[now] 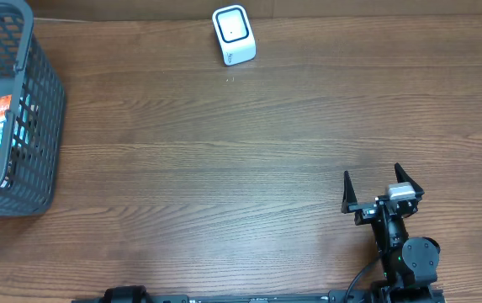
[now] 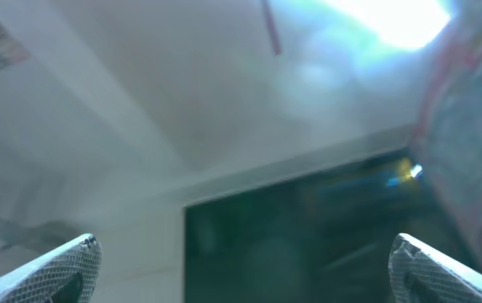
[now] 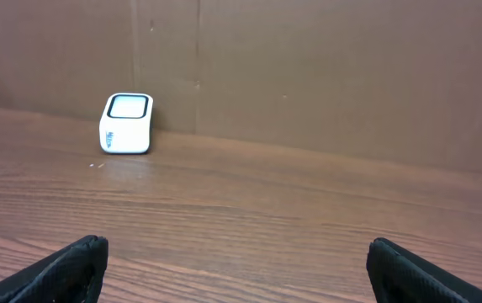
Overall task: Scan the item barcode
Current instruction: 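Raise the left gripper and move it over the grey basket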
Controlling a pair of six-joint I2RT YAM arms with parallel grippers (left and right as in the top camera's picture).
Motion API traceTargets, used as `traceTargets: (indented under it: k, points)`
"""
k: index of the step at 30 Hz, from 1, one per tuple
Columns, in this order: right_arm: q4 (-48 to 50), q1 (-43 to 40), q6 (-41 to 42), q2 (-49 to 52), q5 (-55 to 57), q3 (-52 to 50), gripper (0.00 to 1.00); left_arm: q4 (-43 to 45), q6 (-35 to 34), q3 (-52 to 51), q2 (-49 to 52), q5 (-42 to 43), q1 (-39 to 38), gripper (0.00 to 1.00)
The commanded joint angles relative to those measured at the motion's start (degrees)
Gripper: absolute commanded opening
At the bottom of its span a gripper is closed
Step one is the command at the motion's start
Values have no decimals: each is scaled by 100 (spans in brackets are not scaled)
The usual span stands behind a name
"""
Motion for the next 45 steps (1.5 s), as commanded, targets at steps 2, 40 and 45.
traceTargets:
  k: [2, 40, 45]
  points:
    - [33, -31, -22, -50, -28, -61, 100, -782, 603, 885, 1419, -846, -46, 100]
    - [33, -31, -22, -50, -28, -61, 100, -9079, -1311, 3926, 5595, 1220, 3943, 100]
    - [33, -31, -22, -50, -26, -61, 100, -9084, -1309, 3429, 5598, 1460, 4063, 100]
